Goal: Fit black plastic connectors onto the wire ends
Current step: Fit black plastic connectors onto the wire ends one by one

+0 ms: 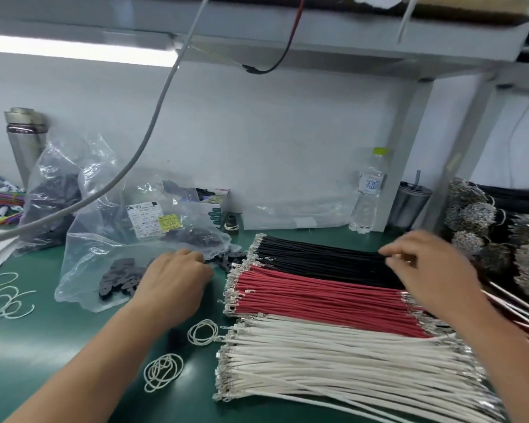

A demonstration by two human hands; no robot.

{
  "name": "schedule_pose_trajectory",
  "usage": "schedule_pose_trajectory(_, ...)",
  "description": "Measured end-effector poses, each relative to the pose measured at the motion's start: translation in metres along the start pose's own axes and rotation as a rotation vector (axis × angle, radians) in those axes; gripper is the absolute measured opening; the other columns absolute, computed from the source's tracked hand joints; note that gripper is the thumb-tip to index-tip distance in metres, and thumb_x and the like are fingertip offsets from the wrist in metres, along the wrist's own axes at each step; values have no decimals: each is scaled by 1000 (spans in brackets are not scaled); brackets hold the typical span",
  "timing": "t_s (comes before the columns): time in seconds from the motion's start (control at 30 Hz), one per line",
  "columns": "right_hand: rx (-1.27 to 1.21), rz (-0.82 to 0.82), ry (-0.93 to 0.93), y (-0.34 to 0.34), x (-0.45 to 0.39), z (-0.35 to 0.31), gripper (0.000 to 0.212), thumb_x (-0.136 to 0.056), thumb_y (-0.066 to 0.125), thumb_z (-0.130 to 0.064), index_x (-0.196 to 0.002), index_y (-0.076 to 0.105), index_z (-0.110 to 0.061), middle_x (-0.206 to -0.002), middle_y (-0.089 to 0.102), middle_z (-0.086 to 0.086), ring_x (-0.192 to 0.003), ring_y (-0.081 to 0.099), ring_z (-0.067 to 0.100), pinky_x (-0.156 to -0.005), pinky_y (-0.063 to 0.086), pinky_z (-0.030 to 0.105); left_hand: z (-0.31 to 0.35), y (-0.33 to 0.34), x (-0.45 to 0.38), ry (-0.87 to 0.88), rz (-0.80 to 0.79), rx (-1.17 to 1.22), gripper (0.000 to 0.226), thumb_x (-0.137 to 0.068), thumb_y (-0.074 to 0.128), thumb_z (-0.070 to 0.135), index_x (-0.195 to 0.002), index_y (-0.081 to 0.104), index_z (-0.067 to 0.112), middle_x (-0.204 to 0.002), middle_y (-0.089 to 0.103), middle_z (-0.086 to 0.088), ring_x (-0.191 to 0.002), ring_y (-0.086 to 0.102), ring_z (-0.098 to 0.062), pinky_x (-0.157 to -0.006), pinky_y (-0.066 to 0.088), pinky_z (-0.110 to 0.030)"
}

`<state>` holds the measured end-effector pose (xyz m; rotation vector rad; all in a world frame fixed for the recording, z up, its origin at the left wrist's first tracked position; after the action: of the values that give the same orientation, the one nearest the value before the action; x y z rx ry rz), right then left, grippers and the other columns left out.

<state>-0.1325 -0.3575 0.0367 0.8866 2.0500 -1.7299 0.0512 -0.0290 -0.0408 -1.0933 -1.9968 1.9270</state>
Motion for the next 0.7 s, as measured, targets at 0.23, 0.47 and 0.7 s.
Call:
schedule_pose_trajectory(0.23, -158, -385, 6, 124, -53, -69, 26, -98, 61, -29, -121, 71, -34, -127, 66, -13, -120, 58, 11, -95, 46, 31, 6, -1, 1, 34, 13, -11, 18, -101, 58, 31, -112, 72, 33, -102, 65, 13, -94, 57, -14, -82, 51, -29)
schedule_pose_trajectory(0.47, -76, -462, 10, 144, -62, -71, 7, -92, 70, -30, -94, 76, -34, -108, 71, -16, -99, 64, 9, -76, 42, 27, 6, -4, 3, -9, 17, -27, 22, -101, 51, 29, -111, 71, 30, -103, 63, 9, -96, 59, -16, -80, 49, -31)
schedule_pose_trajectory(0.7, -3, -400, -103, 140, -57, -77, 11, -97, 60, -23, -95, 69, -29, -104, 66, -11, -91, 61, 10, -74, 42, 28, 8, -2, 2, -20, -28, 16, 16, -97, 57, 16, -92, 67, 27, -85, 59, 11, -83, 59, -15, -72, 54, -31)
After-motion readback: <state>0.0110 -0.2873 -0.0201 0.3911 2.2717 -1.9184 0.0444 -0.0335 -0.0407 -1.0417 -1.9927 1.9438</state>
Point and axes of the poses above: each hand's wrist, its own x-axis away from the middle knuckle, its own y-axis out of the palm, z = x × y, the point moved 4 cm from there along -x, towards the middle knuckle
